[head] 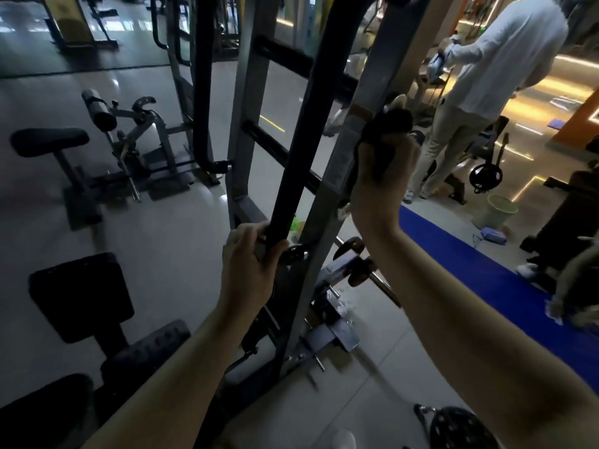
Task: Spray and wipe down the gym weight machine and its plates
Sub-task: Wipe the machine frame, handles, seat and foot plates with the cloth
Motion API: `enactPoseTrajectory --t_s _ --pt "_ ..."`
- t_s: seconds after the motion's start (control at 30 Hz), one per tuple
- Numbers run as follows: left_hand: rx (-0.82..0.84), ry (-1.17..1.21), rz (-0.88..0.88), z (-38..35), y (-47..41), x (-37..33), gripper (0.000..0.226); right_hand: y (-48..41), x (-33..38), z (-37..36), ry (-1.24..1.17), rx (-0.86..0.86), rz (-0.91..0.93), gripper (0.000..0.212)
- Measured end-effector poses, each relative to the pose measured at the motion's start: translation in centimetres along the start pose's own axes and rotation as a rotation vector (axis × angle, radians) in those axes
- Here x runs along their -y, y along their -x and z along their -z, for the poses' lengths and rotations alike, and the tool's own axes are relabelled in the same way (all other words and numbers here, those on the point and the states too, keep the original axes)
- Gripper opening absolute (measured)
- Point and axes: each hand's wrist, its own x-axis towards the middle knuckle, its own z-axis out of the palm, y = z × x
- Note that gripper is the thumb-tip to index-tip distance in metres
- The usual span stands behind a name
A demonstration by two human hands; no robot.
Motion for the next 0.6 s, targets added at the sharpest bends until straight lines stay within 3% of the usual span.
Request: enactPoseTrajectory --t_s 0.17,0.23,0.33,0.4,0.53,0.6 --pt "-0.008 0.04 0.056 -0.6 0.4 0.4 0.051 4.6 -3.2 -0.1 0.143 0.055 0.107 0.021" --pt "-0.017 0.05 0.049 -0.7 0.6 0.4 0.048 9.0 -5.7 0.2 0.191 0.177 0.031 0.022" --pt "-0.034 0.037 0.02 -0.8 0.8 0.3 0.049 14.1 -7.4 0.5 0.155 0.377 -0.233 0.024" --pt "-0.028 0.037 0.012 -0.7 0.8 0.1 0.051 14.2 -7.1 0.5 0.122 0.366 -0.303 0.025" --pt "-0.01 0.021 0.003 -0.5 0.6 0.4 0.05 10.5 -5.5 0.3 0.001 0.21 -0.251 0.019" --pt "-0.026 0.037 0.004 -0.7 0.7 0.5 0.05 11.1 -5.9 0.3 0.03 0.231 -0.209 0.022"
